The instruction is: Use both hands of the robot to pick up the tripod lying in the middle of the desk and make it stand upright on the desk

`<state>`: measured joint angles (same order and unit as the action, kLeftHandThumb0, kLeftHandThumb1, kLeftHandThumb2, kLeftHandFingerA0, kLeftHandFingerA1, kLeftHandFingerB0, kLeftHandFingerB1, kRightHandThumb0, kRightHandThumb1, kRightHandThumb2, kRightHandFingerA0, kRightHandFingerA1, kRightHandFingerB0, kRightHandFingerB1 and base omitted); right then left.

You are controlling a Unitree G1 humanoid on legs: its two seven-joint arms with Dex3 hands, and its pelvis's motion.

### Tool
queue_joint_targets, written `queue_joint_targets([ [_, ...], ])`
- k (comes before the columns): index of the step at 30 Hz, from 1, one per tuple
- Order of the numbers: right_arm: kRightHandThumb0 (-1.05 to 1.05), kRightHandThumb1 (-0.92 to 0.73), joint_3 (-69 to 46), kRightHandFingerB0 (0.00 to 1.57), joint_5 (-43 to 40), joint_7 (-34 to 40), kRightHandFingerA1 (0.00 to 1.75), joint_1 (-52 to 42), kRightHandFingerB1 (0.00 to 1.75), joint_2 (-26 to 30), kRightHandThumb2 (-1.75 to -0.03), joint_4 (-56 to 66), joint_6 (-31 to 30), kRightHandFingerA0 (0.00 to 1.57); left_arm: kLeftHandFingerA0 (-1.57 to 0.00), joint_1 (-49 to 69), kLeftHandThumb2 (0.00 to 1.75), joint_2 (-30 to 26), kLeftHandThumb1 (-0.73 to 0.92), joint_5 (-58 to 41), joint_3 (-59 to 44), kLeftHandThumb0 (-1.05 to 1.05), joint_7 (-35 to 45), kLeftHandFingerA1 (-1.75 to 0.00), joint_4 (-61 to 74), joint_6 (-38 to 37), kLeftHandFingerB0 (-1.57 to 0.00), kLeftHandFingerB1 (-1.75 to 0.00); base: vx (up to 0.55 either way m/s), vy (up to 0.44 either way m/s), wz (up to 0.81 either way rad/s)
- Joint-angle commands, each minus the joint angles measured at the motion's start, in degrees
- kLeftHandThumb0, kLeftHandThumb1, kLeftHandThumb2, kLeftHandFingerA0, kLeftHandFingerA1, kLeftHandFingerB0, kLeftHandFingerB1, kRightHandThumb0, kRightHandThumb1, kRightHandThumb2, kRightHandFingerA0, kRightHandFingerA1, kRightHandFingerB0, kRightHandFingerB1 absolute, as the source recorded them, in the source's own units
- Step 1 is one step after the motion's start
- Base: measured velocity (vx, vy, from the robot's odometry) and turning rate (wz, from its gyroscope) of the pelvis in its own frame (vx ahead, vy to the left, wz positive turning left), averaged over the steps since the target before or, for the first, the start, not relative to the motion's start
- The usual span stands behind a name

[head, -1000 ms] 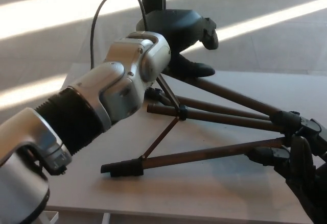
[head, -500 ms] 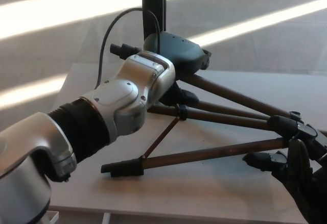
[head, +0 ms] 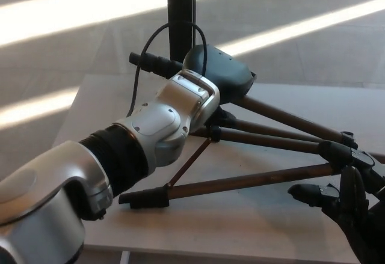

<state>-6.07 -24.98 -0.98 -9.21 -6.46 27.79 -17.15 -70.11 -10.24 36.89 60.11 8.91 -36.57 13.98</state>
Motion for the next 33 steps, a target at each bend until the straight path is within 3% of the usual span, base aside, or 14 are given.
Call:
queue_joint_targets([
  [1, -0.72, -0.71, -0.2, 0.77, -0.2, 1.8, 0.73, -0.5, 0.54, 0.1, -0.62, 0.9, -1.6, 0.94, -0.78, 2.0, 0.63, 1.0, 0.81, 4.1, -4.1, -0.59, -7.1, -0.88, -0.9, -4.5, -0.55, -0.50, 0.00, 0.000, 0.00],
  [7, -0.74, -0.69, 0.5, 0.79, 0.3, 2.2, 0.73, 0.6, 0.55, -0.1, -0.61, 0.1, -1.3, 0.97, -0.90, 4.1, 0.59, 0.2, 0.63, 11.3, -3.0, -0.32, -11.9, -1.46, -1.7, -5.6, -0.73, -0.64, 0.00, 0.000, 0.00],
  [11, -0.72, -0.68, 1.0, 0.78, 0.5, 2.2, 0.73, 1.1, 0.55, -0.2, -0.61, -0.1, -1.1, 0.96, -0.93, 4.8, 0.59, -2.0, 0.54, 16.9, 0.5, -0.32, -14.2, -1.48, -1.9, -6.1, -0.71, -0.53, 0.00, 0.000, 0.00],
  [15, -0.70, -0.69, 1.4, 0.76, 0.7, 3.1, 0.71, 1.5, 0.54, -0.3, -0.61, 0.4, -1.7, 0.95, -0.97, 8.0, 0.56, -3.2, 0.53, 17.9, 1.2, -0.39, -17.3, -1.50, -2.9, -6.7, -0.84, -0.67, 0.00, 0.000, 0.00],
  [18, -0.68, -0.71, 1.3, 0.72, 0.6, 3.4, 0.71, 1.7, 0.54, 0.0, -0.61, 1.0, -2.2, 0.95, -0.93, 9.7, 0.58, -4.0, 0.50, 20.8, 4.0, -0.35, -14.8, -1.47, -4.1, -4.9, -0.61, -0.53, 0.00, 0.000, 0.00],
  [24, -0.68, -0.71, 1.5, 0.73, 0.9, 3.7, 0.71, 2.4, 0.53, 0.2, -0.62, 0.7, -2.1, 0.96, -0.94, 11.1, 0.58, -3.4, 0.54, 21.5, 3.0, -0.37, -13.6, -1.35, -4.8, -3.2, -0.67, -0.57, 0.00, 0.000, 0.00],
  [25, -0.68, -0.72, 1.7, 0.73, 1.2, 3.9, 0.71, 2.5, 0.53, 0.1, -0.62, 0.7, -2.2, 0.96, -0.93, 11.1, 0.57, -3.0, 0.55, 21.1, 2.3, -0.39, -13.6, -1.46, -4.9, -3.5, -0.75, -0.75, 0.00, 0.000, 0.00],
  [26, -0.68, -0.72, 1.7, 0.74, 1.0, 3.8, 0.72, 2.7, 0.53, 0.0, -0.62, 0.5, -2.1, 0.96, -0.91, 11.0, 0.63, -2.7, 0.57, 21.6, 2.1, -0.43, -12.9, -1.65, -4.6, -2.9, -0.76, -1.27, 0.00, 0.000, 0.00],
  [27, -0.68, -0.72, 1.9, 0.73, 1.1, 3.7, 0.72, 2.5, 0.53, 0.2, -0.62, 0.5, -2.0, 0.95, -1.23, 11.0, 0.87, -1.7, 0.42, 22.0, 1.9, -0.56, -12.3, -1.43, -4.5, -1.7, -0.90, -1.19, 0.00, 0.000, 0.00],
  [28, -0.68, -0.72, 2.0, 0.72, 1.2, 3.8, 0.72, 2.4, 0.53, 0.1, -0.62, 0.6, -2.1, 0.95, -1.22, 11.0, 0.90, -1.1, 0.42, 21.5, 1.2, -0.49, -11.9, -1.38, -4.6, -1.9, -0.91, -1.12, 0.00, 0.000, 0.00],
  [29, -0.68, -0.72, 2.1, 0.72, 1.2, 3.9, 0.73, 2.3, 0.52, 0.0, -0.62, 0.6, -2.0, 0.94, -0.93, 11.1, 0.63, -0.5, 0.59, 21.8, 0.9, -0.48, -12.2, -1.67, -4.9, -1.4, -0.83, -1.42, 0.00, 0.000, 0.00],
  [30, -0.68, -0.72, 2.2, 0.72, 1.3, 3.9, 0.73, 2.2, 0.52, 0.1, -0.62, 0.5, -2.0, 0.94, -0.91, 11.2, 0.63, -0.1, 0.60, 22.1, 0.6, -0.42, -12.2, -1.69, -5.2, -1.0, -0.83, -1.44, 0.00, 0.000, 0.00],
  [31, -0.68, -0.72, 2.2, 0.72, 1.4, 3.9, 0.73, 2.2, 0.52, 0.2, -0.62, 0.5, -2.0, 0.94, -0.91, 11.2, 0.63, 0.4, 0.60, 22.3, 0.4, -0.42, -12.2, -1.69, -5.5, -0.4, -0.83, -1.44, 0.00, 0.000, 0.00],
  [33, -0.67, -0.70, 2.9, 0.72, 1.8, 4.1, 0.74, 2.5, 0.51, 0.1, -0.61, -0.2, -2.2, 0.95, -1.18, 12.2, 0.89, 2.2, 0.43, 20.4, -2.9, -0.44, -11.9, -1.37, -5.8, 2.4, -0.95, -1.20, 0.00, 0.000, 0.00],
])
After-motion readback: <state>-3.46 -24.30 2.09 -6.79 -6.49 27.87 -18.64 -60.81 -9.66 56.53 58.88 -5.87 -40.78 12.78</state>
